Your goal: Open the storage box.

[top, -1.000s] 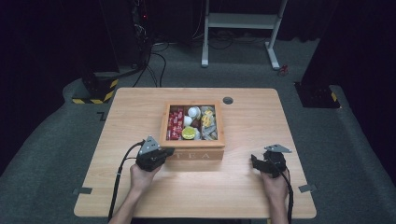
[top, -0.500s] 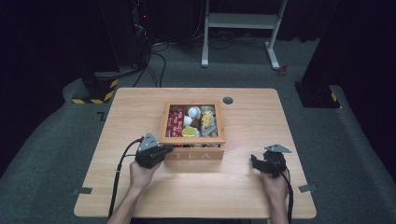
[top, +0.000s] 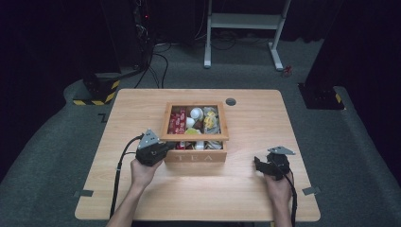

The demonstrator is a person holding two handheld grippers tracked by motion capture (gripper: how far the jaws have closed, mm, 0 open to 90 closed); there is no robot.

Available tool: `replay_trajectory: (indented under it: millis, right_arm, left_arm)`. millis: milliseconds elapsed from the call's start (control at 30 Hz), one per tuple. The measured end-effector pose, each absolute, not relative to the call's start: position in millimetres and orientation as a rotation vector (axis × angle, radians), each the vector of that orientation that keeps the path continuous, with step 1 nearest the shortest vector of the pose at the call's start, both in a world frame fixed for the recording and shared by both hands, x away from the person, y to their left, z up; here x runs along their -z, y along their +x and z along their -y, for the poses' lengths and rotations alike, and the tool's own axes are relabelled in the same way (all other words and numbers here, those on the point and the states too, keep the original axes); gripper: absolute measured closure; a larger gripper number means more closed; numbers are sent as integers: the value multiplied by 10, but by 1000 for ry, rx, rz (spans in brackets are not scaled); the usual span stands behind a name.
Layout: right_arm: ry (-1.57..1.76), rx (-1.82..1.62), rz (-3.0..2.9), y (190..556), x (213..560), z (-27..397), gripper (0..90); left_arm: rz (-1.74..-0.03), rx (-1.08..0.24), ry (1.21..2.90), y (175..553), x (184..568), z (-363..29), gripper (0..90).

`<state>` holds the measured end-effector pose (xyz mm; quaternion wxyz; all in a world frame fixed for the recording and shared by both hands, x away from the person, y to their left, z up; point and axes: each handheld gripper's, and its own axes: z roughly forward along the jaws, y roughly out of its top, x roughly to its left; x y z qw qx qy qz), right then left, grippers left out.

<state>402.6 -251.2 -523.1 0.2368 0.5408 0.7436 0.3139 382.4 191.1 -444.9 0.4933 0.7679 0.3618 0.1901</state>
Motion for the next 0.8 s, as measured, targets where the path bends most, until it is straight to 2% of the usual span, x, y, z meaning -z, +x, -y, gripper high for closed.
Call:
replay_trajectory:
  millis: [800]
  right_arm:
    - [1482,-861,-2039,4026,5231,2511,275]
  left_arm:
    - [-897,-439,1850,3950,4296,-1944,900]
